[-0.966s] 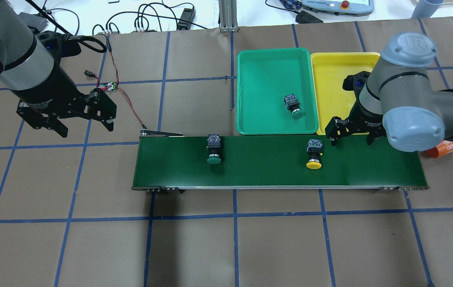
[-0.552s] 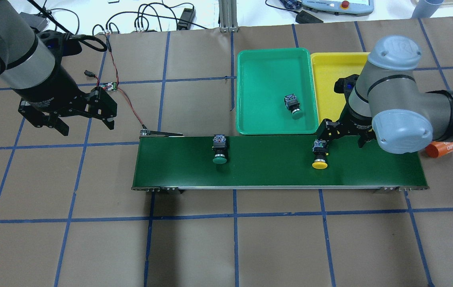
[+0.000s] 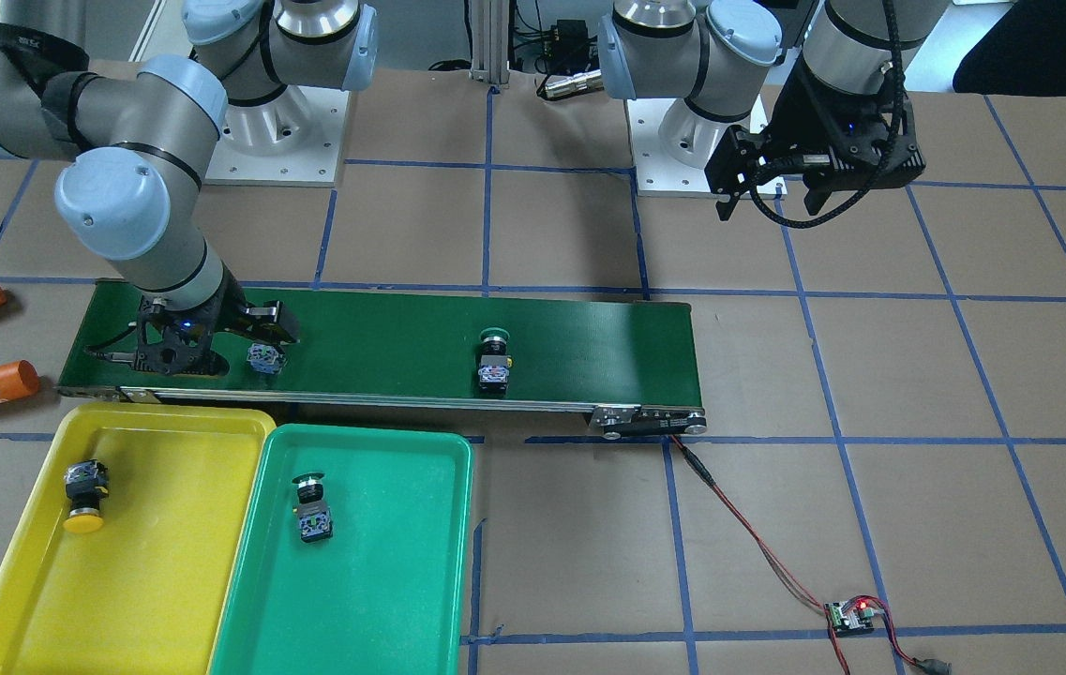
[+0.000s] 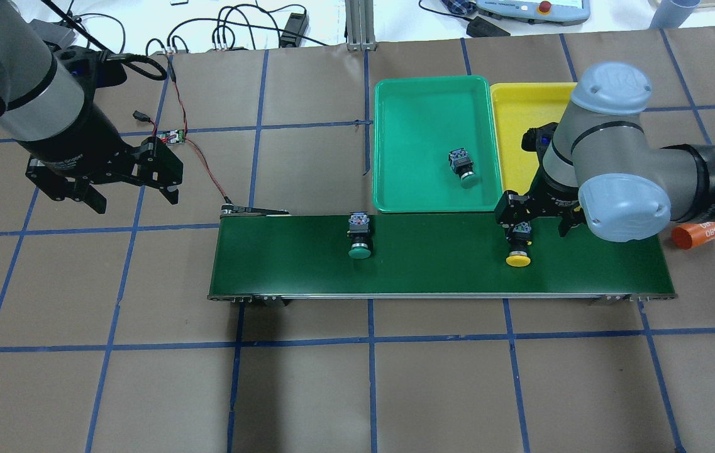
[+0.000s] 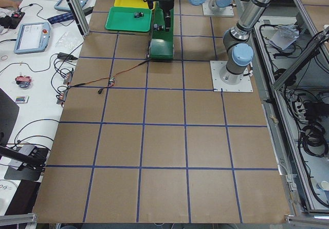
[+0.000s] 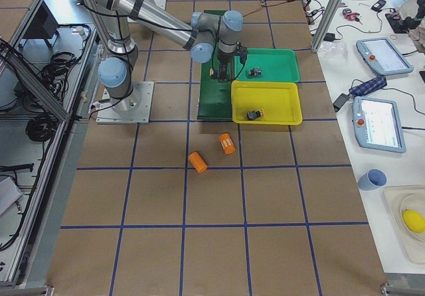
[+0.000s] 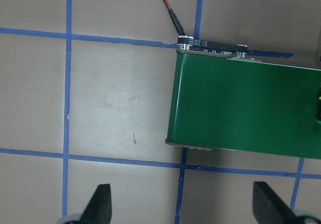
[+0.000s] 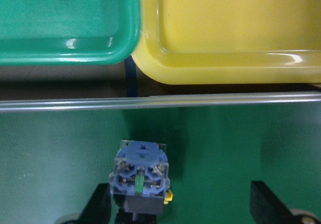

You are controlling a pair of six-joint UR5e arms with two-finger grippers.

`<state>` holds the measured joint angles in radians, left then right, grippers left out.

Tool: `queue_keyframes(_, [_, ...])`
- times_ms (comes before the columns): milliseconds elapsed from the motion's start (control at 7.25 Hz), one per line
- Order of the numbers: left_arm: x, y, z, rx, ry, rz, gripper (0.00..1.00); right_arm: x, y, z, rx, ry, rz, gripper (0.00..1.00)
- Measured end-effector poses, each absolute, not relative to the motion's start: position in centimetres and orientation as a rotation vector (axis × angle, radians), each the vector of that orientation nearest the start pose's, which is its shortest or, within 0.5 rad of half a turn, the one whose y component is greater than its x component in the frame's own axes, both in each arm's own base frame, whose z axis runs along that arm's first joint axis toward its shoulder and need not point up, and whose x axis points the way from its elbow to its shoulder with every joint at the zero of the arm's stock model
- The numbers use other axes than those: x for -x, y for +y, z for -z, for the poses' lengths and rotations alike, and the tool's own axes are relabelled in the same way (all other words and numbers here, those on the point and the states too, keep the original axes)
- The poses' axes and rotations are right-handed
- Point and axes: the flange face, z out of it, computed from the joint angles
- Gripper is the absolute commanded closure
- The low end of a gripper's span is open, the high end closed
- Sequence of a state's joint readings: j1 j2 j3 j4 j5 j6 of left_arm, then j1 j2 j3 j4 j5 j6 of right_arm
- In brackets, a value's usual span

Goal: Sort buttons by color to trays
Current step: 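Lower the right gripper and grasp the yellow-capped button on the belt, then carry the yellow-capped button into the yellow tray and open the right gripper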

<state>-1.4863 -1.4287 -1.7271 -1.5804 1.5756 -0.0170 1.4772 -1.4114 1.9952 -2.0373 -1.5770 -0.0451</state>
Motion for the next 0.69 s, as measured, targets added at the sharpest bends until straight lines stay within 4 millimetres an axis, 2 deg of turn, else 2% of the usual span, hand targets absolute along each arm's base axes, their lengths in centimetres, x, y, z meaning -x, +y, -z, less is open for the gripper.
queue_keyframes(138, [9.67, -43.65, -47.53, 0.158, 3.134, -0.040, 0.00, -8.69, -49.32, -25.28, -0.073, 3.133, -0.190, 0.56])
queue_keyframes(276, [9.69, -43.62, -47.28, 0.157, 3.134, -0.045, 0.00, -8.67, -49.44, -25.07, -0.068, 3.134, -0.195, 0.84])
queue_keyframes(414, [9.71, -43.63, -47.10, 0.156, 3.135, -0.044, 0.00, -8.63, -49.60, -24.95, -0.058, 3.136, -0.193, 0.93])
queue_keyframes(690, [9.78, -43.35, -47.28, 0.155, 3.135, -0.037, 0.00, -8.59, -49.91, -25.13, -0.048, 3.139, -0.173, 0.95])
